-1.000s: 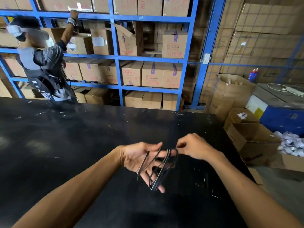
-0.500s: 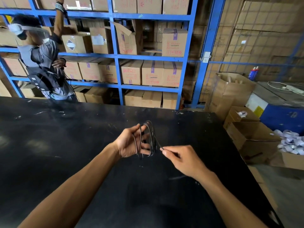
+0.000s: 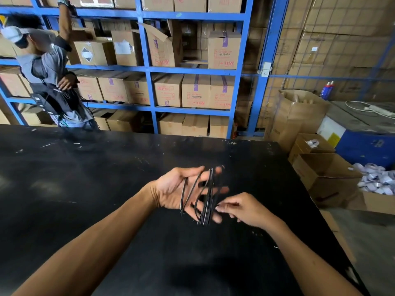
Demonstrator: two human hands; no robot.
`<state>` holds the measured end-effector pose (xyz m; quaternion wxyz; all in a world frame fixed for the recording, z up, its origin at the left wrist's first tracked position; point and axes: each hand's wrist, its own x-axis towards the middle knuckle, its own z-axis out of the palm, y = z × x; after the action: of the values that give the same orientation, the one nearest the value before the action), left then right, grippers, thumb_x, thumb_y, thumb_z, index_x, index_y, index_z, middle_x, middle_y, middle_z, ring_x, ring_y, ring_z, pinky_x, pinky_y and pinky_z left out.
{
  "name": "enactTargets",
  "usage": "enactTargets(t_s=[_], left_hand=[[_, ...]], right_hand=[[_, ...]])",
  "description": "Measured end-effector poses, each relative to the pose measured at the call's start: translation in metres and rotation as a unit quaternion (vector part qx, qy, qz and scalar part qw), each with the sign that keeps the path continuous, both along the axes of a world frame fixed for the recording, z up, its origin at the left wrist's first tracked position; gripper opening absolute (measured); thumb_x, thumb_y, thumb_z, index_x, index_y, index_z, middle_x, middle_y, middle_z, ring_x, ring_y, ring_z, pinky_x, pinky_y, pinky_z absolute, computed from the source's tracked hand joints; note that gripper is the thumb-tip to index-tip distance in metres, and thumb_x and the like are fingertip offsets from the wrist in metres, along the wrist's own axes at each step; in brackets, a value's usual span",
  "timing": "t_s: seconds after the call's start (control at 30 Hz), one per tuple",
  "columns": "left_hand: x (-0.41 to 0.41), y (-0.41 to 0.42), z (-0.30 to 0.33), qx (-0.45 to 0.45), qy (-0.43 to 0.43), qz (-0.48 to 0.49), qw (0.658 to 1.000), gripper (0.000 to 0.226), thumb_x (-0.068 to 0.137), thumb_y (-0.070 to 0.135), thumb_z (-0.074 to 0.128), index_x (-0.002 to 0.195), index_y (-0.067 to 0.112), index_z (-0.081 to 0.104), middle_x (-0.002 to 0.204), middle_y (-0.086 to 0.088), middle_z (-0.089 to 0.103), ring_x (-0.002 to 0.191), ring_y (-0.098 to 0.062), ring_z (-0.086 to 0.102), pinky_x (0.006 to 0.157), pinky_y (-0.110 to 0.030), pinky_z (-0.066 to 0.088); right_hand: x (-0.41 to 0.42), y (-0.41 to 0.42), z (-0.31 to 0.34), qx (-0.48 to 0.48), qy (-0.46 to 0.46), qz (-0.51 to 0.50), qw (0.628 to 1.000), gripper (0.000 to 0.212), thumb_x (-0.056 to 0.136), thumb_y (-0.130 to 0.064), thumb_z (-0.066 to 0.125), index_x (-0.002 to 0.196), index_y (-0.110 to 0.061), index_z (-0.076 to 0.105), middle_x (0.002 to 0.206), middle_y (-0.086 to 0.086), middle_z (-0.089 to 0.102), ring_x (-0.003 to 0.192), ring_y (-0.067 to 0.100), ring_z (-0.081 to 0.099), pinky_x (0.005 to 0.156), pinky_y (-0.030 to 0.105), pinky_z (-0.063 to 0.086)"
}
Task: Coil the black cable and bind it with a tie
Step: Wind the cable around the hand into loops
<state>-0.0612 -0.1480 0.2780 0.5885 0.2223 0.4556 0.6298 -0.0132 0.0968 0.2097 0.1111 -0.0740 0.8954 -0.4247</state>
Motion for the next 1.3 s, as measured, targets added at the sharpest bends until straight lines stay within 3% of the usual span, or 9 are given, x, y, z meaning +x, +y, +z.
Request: enactTargets(t_s=[0.1,0.23,0.37,0.47,0.63,0.87,1.0,1.1,1.3], left_hand=[[0.009,0.008,-0.008,-0.083,0.000,-0.067,0.994,0.056,0.104,0.055,0.015,0.155,0.037,0.027,0.160,-0.002,0.031,0.134,-0.069,0.023,0.108,-0.068,0.028],[0.007,0.015,-0.031,-0.138,-0.018,-0.036,0.990,0.053,0.102,0.057,0.028,0.150,0.035,0.036,0.151,0.002,0.043,0.137,-0.064,0.026,0.113,-0.067,0.022],[-0.006,0.017,-0.046,-0.124,-0.029,0.099,0.987,0.027,0.098,0.054,0.043,0.100,0.028,0.052,0.127,0.001,0.041,0.133,-0.058,0.038,0.113,-0.070,0.022],[-0.016,0.019,-0.052,-0.096,-0.029,0.196,0.975,0.030,0.098,0.054,0.043,0.089,0.028,0.055,0.112,-0.001,0.038,0.109,-0.050,0.057,0.096,-0.062,0.042],[-0.020,0.026,-0.049,-0.051,-0.063,0.274,0.958,0.031,0.098,0.053,0.044,0.090,0.029,0.061,0.099,-0.002,0.051,0.080,-0.037,0.063,0.081,-0.054,0.050],[-0.014,0.036,-0.047,-0.047,-0.042,0.269,0.961,0.032,0.096,0.057,0.045,0.087,0.029,0.059,0.112,-0.006,0.048,0.089,-0.038,0.064,0.084,-0.054,0.049],[-0.010,0.041,-0.045,-0.068,-0.005,0.255,0.964,0.051,0.100,0.061,0.031,0.108,0.025,0.066,0.119,-0.013,0.060,0.100,-0.042,0.064,0.077,-0.046,0.053],[-0.006,0.045,-0.042,-0.102,0.019,0.268,0.958,0.063,0.100,0.062,0.026,0.122,0.015,0.062,0.103,-0.015,0.066,0.082,-0.031,0.068,0.070,-0.040,0.055],[-0.003,0.045,-0.045,-0.097,0.037,0.240,0.965,0.075,0.098,0.066,0.027,0.122,0.003,0.059,0.092,-0.020,0.064,0.081,-0.035,0.065,0.080,-0.047,0.052]], right_hand=[[-0.019,0.013,0.024,0.060,0.042,-0.023,0.997,0.018,0.092,-0.033,0.074,0.075,-0.036,0.077,0.057,-0.007,0.065,0.054,0.001,0.059,0.055,0.031,0.053],[-0.029,0.012,0.056,0.106,0.077,-0.017,0.991,0.008,0.090,-0.036,0.075,0.094,-0.032,0.081,0.076,-0.006,0.074,0.071,0.006,0.070,0.061,0.021,0.054],[-0.022,-0.003,0.067,0.122,0.128,-0.032,0.984,0.019,0.097,-0.033,0.066,0.108,-0.026,0.079,0.080,-0.015,0.071,0.080,0.003,0.069,0.077,0.030,0.058],[-0.014,-0.015,0.053,0.113,0.170,-0.072,0.976,0.024,0.099,-0.032,0.062,0.115,-0.025,0.078,0.090,-0.011,0.078,0.084,0.006,0.072,0.082,0.038,0.062],[-0.002,-0.026,0.029,-0.001,0.162,-0.142,0.976,0.017,0.088,-0.031,0.077,0.102,-0.025,0.083,0.083,-0.004,0.080,0.072,0.011,0.074,0.076,0.042,0.062],[0.000,-0.024,0.029,-0.159,0.018,-0.216,0.963,0.011,0.082,-0.019,0.084,0.093,-0.016,0.082,0.080,0.003,0.080,0.072,0.015,0.076,0.060,0.022,0.059],[0.001,-0.026,0.032,-0.259,-0.032,-0.231,0.937,0.031,0.080,-0.003,0.085,0.103,-0.012,0.066,0.083,0.015,0.078,0.061,0.016,0.070,0.056,0.025,0.058],[0.000,-0.027,0.032,-0.301,-0.071,-0.196,0.931,0.015,0.085,0.001,0.079,0.098,-0.003,0.072,0.074,0.019,0.068,0.053,0.020,0.062,0.061,0.030,0.061],[-0.002,-0.027,0.030,-0.297,-0.086,-0.174,0.935,0.014,0.089,-0.002,0.075,0.096,0.010,0.075,0.077,0.020,0.066,0.059,0.024,0.064,0.067,0.026,0.061]])
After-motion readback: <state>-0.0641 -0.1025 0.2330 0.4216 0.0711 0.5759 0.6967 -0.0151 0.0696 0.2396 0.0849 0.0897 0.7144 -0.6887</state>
